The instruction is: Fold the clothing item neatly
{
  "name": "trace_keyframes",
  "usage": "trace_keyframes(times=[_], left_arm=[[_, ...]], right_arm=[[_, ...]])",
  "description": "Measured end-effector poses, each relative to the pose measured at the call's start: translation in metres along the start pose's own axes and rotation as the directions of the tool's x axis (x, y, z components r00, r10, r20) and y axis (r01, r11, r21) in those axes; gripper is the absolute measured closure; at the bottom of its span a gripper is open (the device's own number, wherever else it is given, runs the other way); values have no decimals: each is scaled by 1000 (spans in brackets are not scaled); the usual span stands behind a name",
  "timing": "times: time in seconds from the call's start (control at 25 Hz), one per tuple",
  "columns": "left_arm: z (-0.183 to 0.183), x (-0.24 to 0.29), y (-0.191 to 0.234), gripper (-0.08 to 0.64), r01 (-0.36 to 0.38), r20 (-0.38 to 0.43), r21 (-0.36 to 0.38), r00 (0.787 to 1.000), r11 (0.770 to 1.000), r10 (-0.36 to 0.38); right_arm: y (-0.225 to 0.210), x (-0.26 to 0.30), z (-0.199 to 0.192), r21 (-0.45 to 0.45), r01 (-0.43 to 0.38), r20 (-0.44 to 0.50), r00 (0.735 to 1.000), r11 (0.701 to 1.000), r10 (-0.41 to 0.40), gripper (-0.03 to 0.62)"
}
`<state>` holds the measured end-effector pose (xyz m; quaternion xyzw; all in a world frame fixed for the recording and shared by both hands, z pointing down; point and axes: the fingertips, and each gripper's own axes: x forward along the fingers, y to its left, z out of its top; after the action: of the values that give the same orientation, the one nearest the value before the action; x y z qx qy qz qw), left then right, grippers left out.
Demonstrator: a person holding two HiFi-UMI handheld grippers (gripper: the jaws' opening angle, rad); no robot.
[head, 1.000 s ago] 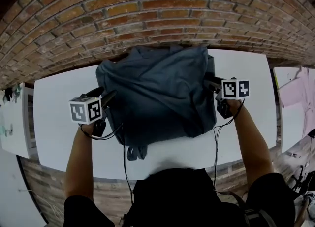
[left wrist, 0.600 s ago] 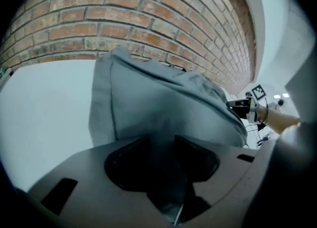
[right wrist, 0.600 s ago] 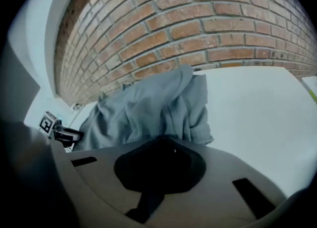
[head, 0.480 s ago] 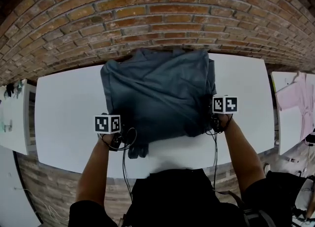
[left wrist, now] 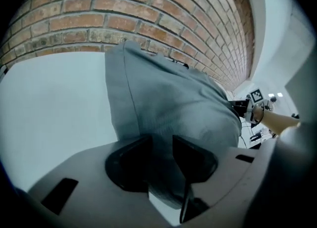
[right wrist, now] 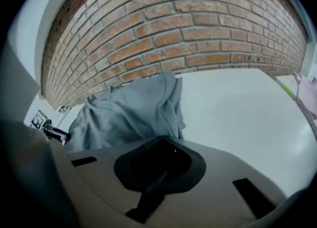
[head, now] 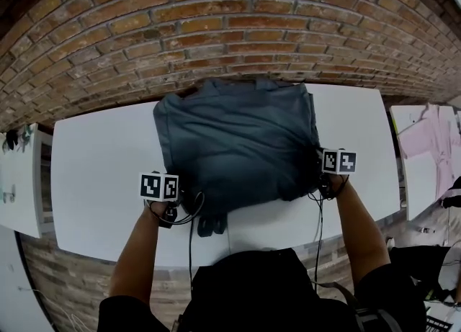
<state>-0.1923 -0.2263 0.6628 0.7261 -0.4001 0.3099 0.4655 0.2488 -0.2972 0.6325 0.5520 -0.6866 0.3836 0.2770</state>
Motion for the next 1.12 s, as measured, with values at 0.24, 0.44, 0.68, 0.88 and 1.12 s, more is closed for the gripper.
trace_keyframes(times=[0.24,0.44,0.68,0.88,1.12], left_arm=[[74,-44,-4,420,75,149,145,984,987,-97],[150,-55,-23,417,118,242,200,956,973,-166],[174,-66,-68,428,149,400,237,885,960,-237],[156,-96,-75,549,13,541,242,828,970,-146],[126,-151,-62,561,-78,666,180,743,981,-63]], right_arm=[[56,-28,101,-147,-132,205,966,980,161,589],[101,-8,153,-233,-295,149,931,927,334,535],[121,-20,168,-180,-406,288,849,896,443,573],[131,-75,147,-99,-398,502,772,912,391,591],[139,-145,99,-49,-258,625,746,965,231,592]])
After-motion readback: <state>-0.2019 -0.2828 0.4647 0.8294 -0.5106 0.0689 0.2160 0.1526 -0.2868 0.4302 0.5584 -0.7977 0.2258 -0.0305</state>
